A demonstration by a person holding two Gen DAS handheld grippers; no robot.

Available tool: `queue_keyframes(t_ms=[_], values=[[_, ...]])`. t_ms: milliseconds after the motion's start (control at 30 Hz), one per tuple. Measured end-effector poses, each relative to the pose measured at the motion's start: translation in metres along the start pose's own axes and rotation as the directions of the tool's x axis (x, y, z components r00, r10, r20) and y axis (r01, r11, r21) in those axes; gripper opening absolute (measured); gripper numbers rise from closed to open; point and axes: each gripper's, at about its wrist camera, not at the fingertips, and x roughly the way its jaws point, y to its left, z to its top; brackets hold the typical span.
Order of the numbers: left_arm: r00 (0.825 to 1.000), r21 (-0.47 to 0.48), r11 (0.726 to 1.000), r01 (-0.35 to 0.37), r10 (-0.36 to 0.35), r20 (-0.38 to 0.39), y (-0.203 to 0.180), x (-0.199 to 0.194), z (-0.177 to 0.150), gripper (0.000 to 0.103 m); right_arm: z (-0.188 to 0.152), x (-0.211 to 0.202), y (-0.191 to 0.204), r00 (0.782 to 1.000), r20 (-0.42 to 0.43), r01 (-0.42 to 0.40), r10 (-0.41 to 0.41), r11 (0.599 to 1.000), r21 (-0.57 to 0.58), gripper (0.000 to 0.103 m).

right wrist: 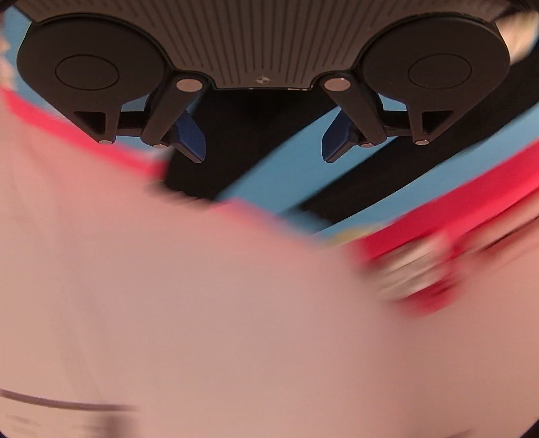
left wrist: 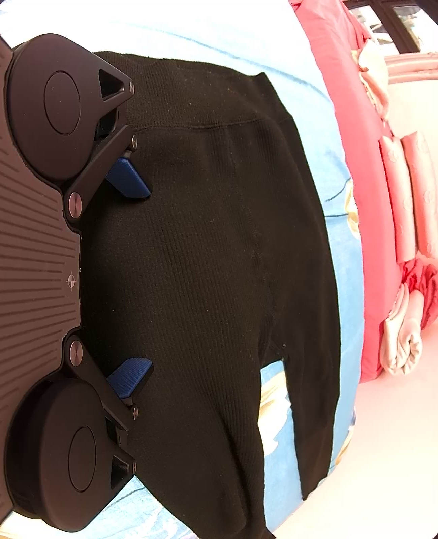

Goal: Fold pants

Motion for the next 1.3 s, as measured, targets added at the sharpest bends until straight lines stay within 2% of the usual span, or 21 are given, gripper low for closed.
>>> queue_keyframes(t_ms=[33,100,133,200,267,300,333,400,500,533,600,667,733,833,900,933,1000,1100,1133,1233,1300], values=[[1.000,0.000,1.000,0.000,0.000,0.001,0.000,0.000,0.000,0.103,-0.008,-0.008,0.013,0.994,-0.045,-0.103,0.101,0.993,-0.049,0.080],[1.000,0.001,1.000,-0.001,0.001,0.002,0.000,0.000,0.000,0.103,-0.030,-0.021,0.045,0.957,-0.141,-0.276,0.254,0.947,-0.166,0.078],[1.000,0.000,1.000,-0.001,0.001,0.003,0.000,0.000,-0.001,0.103,-0.039,-0.023,0.063,0.948,-0.157,-0.307,0.276,0.923,-0.232,0.078],[1.000,-0.002,1.000,0.000,0.000,0.007,0.000,0.000,-0.002,0.103,-0.057,-0.024,0.088,0.946,-0.155,-0.323,0.285,0.873,-0.366,0.067],[1.000,-0.002,1.000,0.002,-0.002,0.012,0.000,-0.001,-0.003,0.103,-0.071,-0.013,0.101,0.941,-0.203,-0.333,0.269,0.836,-0.435,0.022],[1.000,-0.003,1.000,0.005,-0.005,0.013,0.001,-0.002,-0.004,0.103,-0.077,-0.003,0.103,0.932,-0.269,-0.342,0.243,0.832,-0.437,0.021],[1.000,-0.003,1.000,0.008,-0.008,0.013,0.002,-0.003,-0.004,0.103,-0.079,0.005,0.098,0.931,-0.277,-0.342,0.236,0.827,-0.446,0.021],[1.000,-0.001,1.000,0.019,-0.019,0.013,0.005,-0.004,-0.004,0.103,-0.080,-0.004,0.095,0.929,-0.308,-0.342,0.207,0.801,-0.492,0.021],[1.000,0.005,1.000,0.021,-0.021,0.004,0.005,-0.005,-0.003,0.103,-0.078,-0.013,0.082,0.902,-0.384,-0.376,0.198,0.799,-0.470,0.029],[1.000,0.005,1.000,0.018,-0.018,-0.003,0.004,-0.004,-0.001,0.103,-0.074,-0.017,0.078,0.900,-0.391,-0.370,0.194,0.813,-0.450,0.034],[1.000,-0.001,1.000,0.013,-0.013,-0.018,0.003,-0.005,0.002,0.103,-0.060,-0.023,0.070,0.913,-0.345,-0.347,0.216,0.856,-0.383,0.041],[0.999,-0.016,1.000,0.026,-0.026,-0.033,0.003,-0.007,0.007,0.103,-0.052,-0.018,0.065,0.932,-0.277,-0.316,0.233,0.897,-0.310,0.058],[0.998,-0.033,0.998,0.058,-0.059,-0.031,0.004,-0.011,0.012,0.103,-0.050,-0.008,0.069,0.941,-0.256,-0.292,0.221,0.913,-0.284,0.057],[0.995,-0.043,0.995,0.093,-0.094,-0.015,0.001,-0.014,0.022,0.103,-0.059,0.008,0.082,0.940,-0.267,-0.292,0.214,0.907,-0.303,0.059],[0.996,-0.036,0.995,0.090,-0.090,-0.016,-0.004,-0.009,0.027,0.103,-0.070,0.015,0.087,0.912,-0.358,-0.323,0.200,0.888,-0.327,0.059],[0.995,-0.031,0.995,0.091,-0.092,-0.025,-0.006,-0.004,0.029,0.103,-0.076,0.008,0.089,0.921,-0.338,-0.320,0.193,0.871,-0.374,0.059],[0.995,-0.019,0.996,0.082,-0.082,-0.051,-0.009,0.007,0.029,0.103,-0.079,-0.001,0.088,0.918,-0.355,-0.322,0.174,0.851,-0.415,0.058],[0.999,0.056,0.998,0.038,-0.037,-0.032,-0.018,0.011,0.023,0.103,-0.066,-0.006,0.073,0.883,-0.423,-0.362,0.203,0.869,-0.338,0.062],[0.999,0.066,0.997,0.032,-0.031,-0.023,-0.020,0.010,0.021,0.103,-0.057,-0.005,0.067,0.887,-0.411,-0.356,0.213,0.881,-0.312,0.064],[0.999,0.057,0.998,0.038,-0.038,-0.014,-0.017,0.008,0.018,0.103,-0.040,-0.007,0.055,0.950,-0.270,-0.236,0.159,0.930,-0.283,0.080],[0.999,0.056,0.998,0.038,-0.037,-0.016,-0.015,0.007,0.017,0.103,-0.033,0.006,0.047,0.973,-0.204,-0.154,0.105,0.957,-0.246,0.081]])
